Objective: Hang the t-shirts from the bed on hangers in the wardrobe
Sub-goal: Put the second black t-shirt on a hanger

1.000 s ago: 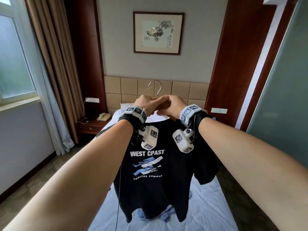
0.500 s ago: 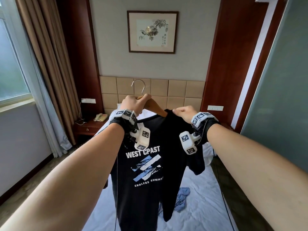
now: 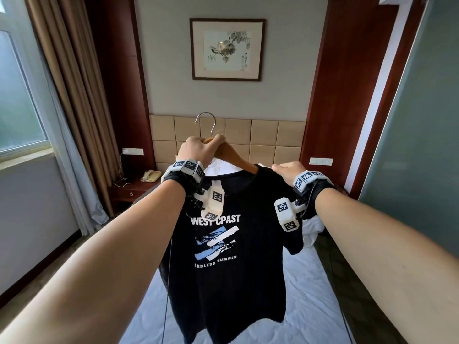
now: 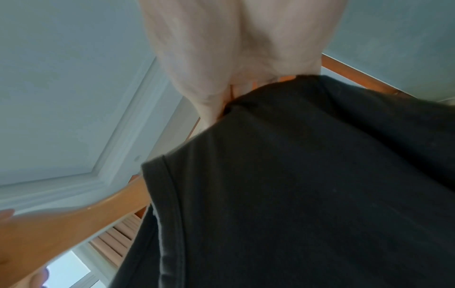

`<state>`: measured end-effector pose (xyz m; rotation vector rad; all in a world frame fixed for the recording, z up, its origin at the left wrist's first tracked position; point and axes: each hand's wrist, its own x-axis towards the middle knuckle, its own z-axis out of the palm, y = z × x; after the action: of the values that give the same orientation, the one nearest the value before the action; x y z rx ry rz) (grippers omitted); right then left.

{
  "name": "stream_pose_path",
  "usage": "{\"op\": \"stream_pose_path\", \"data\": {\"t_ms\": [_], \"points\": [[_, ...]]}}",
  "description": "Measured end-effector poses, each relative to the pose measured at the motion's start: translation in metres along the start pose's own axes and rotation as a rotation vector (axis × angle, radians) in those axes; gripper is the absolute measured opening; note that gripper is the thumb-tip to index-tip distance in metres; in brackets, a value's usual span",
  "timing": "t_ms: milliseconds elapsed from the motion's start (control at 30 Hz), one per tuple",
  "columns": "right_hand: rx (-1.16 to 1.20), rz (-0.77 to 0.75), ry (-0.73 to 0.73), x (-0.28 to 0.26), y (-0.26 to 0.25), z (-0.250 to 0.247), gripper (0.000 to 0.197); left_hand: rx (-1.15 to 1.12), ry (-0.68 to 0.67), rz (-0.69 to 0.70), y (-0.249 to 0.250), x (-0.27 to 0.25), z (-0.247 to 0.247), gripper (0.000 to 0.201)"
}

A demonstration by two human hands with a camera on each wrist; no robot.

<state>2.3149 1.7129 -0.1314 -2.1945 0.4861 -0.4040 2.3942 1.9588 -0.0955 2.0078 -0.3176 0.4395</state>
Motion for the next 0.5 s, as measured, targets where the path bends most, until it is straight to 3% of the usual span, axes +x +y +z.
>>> {"op": "stream_pose_path", "data": {"t_ms": [133, 267, 433, 500], "points": [[-0.021, 0.014, 0.153, -0.001, 0.005, -0.004, 0.05, 0.035, 0.02, 0.03, 0.008, -0.001, -0.002, 0.064], [0.002, 0.012, 0.224, 0.002, 0.011, -0.01, 0.039, 0.036, 0.022, 0.029, 0.012, -0.001, -0.004, 0.062], [-0.128, 0.222, -0.017, -0.003, 0.014, -0.019, 0.056, 0.065, 0.034, 0.043, 0.014, -0.002, -0.001, 0.063], [-0.193, 0.201, -0.102, -0.005, 0.018, -0.021, 0.05, 0.076, 0.025, 0.054, 0.014, -0.002, 0.001, 0.062]]}}
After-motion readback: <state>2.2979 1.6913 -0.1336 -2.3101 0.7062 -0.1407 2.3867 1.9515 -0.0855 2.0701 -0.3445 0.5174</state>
